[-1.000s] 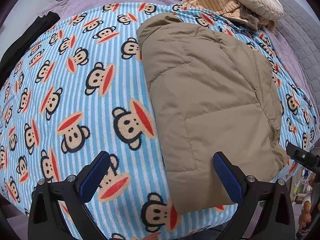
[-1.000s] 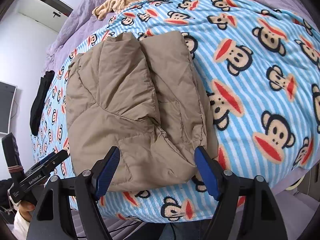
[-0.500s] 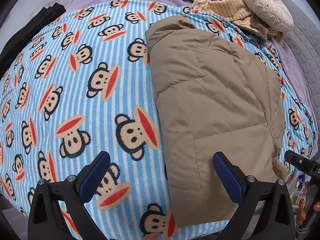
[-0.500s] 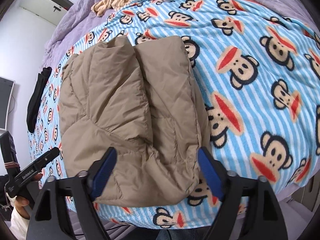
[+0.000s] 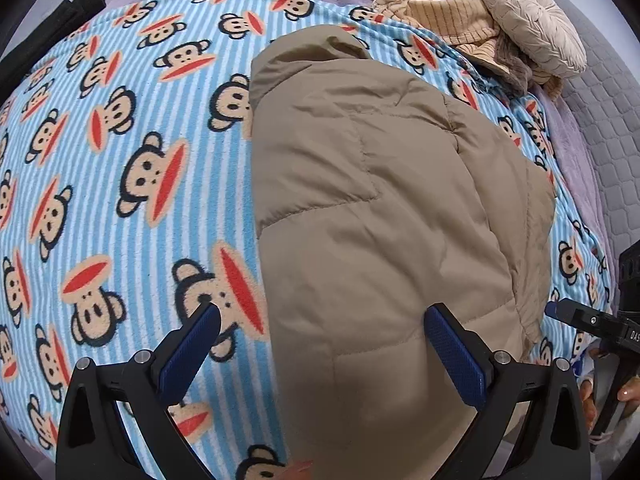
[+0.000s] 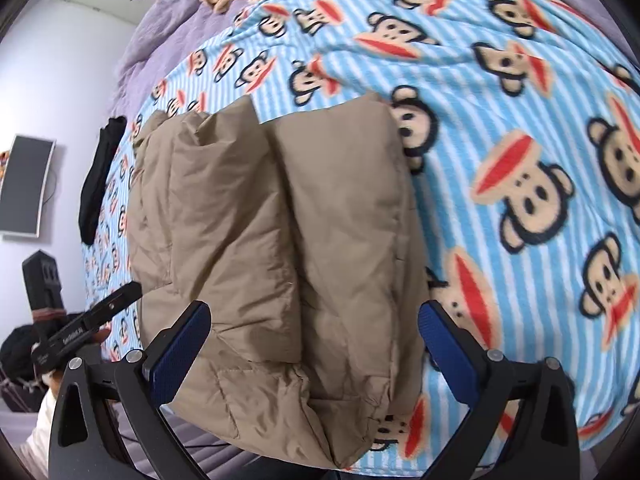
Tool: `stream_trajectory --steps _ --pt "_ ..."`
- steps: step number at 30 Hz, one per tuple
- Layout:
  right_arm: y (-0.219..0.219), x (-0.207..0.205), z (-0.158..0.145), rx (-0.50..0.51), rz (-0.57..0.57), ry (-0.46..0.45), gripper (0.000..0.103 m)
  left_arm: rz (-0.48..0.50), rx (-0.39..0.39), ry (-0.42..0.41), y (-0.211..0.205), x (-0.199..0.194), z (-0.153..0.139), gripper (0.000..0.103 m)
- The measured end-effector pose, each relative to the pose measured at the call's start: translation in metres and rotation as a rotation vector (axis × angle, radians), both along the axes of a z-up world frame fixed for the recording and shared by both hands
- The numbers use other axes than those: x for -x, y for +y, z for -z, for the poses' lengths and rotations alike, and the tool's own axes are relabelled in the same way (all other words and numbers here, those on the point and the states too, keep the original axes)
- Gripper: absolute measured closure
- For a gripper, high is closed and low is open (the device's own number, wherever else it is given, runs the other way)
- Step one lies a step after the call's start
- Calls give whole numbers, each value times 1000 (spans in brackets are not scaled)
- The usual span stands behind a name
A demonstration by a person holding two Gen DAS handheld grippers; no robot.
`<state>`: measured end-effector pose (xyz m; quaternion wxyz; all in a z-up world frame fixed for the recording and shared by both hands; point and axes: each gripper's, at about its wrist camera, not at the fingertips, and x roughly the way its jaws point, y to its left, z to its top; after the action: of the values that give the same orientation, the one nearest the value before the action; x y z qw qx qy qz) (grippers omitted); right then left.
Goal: Fold large clothes
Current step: 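Move both open tools to the folded jacket's edge, then grasp the jacket edge with both tools and lift the bundle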
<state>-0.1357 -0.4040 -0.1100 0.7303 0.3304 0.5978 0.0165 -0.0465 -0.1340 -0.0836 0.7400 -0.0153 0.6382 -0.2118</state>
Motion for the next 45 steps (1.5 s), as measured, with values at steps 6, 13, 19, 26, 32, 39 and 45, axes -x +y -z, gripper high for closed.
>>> stream_trajectory --steps 6,13,19,26,32,39,45 --pt "17 -26 15 66 -141 32 0 15 117 83 -10 -19 19 1" --pt "-18 -38 56 20 -97 96 0 38 208 151 -9 -40 45 1" --pt "-34 -42 77 -296 -66 22 0 9 317 242 -7 -49 68 1" --pt "-18 -67 87 -280 -123 20 0 24 316 250 -23 -52 75 0" --pt "-16 -77 102 -290 -100 44 0 21 235 217 -37 -49 71 0" --pt "-19 -72 103 -338 -10 85 8 58 117 61 -61 -35 38 17" --pt "-22 -65 85 -388 10 51 46 77 76 9 -69 -29 16 25"
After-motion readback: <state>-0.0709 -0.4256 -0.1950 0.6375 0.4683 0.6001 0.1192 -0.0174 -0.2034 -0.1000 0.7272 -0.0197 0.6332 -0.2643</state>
